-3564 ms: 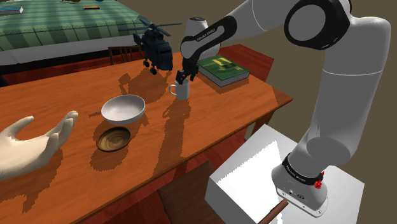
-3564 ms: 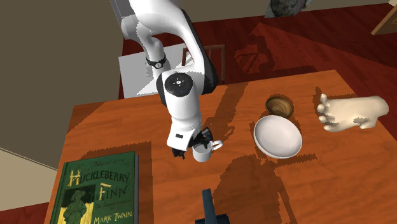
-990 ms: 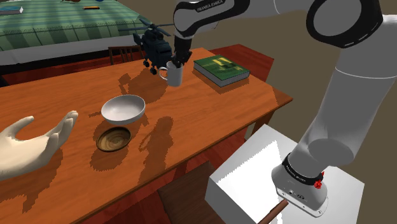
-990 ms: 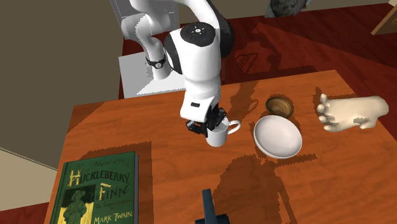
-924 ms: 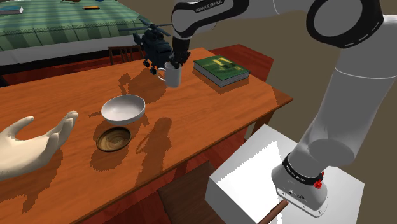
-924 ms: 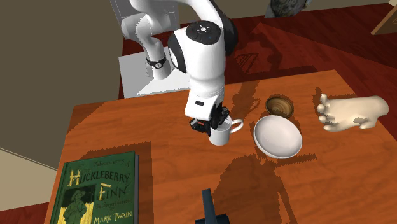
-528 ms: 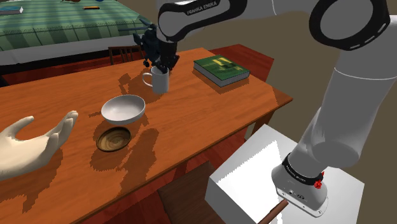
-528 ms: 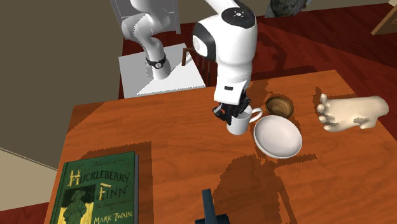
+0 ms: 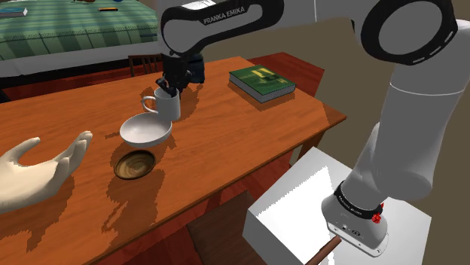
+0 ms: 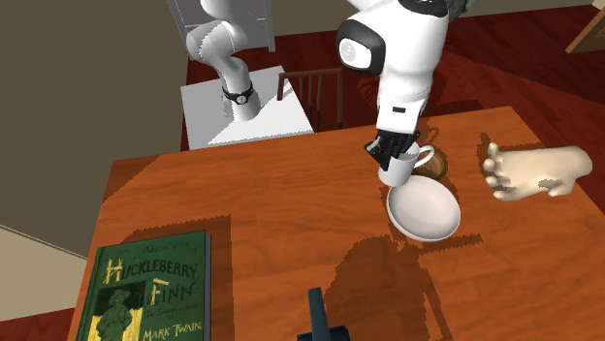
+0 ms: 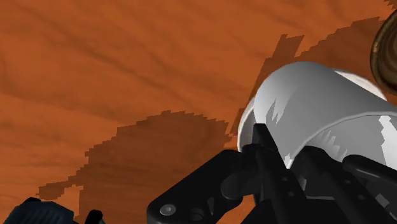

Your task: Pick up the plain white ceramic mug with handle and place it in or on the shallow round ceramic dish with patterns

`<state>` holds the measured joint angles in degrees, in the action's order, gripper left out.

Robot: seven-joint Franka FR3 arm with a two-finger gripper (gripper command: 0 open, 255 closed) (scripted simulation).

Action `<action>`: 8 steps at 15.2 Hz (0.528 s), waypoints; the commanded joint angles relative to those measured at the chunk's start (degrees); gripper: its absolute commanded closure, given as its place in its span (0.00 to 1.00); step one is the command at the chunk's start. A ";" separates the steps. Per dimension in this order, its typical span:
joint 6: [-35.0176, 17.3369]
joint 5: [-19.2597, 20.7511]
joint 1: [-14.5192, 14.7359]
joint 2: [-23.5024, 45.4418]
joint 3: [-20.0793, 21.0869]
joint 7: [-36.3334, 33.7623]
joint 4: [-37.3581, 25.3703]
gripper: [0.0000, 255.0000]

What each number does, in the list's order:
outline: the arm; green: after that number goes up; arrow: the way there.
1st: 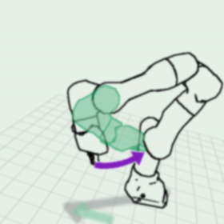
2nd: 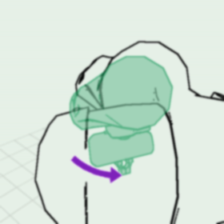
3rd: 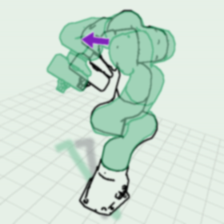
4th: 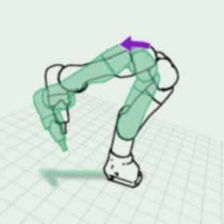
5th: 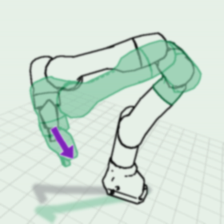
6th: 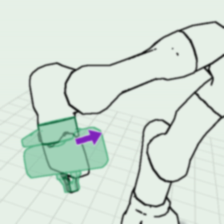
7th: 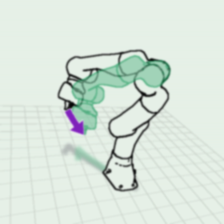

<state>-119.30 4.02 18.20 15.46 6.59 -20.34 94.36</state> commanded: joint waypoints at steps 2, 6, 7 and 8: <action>1.29 1.23 2.65 2.23 1.00 -3.98 -3.31 1.00; 3.67 2.88 6.29 5.78 2.14 -8.87 -8.90 1.00; 4.37 3.29 7.25 6.82 2.37 -10.04 -10.55 1.00; 5.12 3.72 8.20 7.93 2.60 -11.18 -12.32 1.00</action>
<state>-115.02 7.27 25.35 22.34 8.93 -30.14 83.84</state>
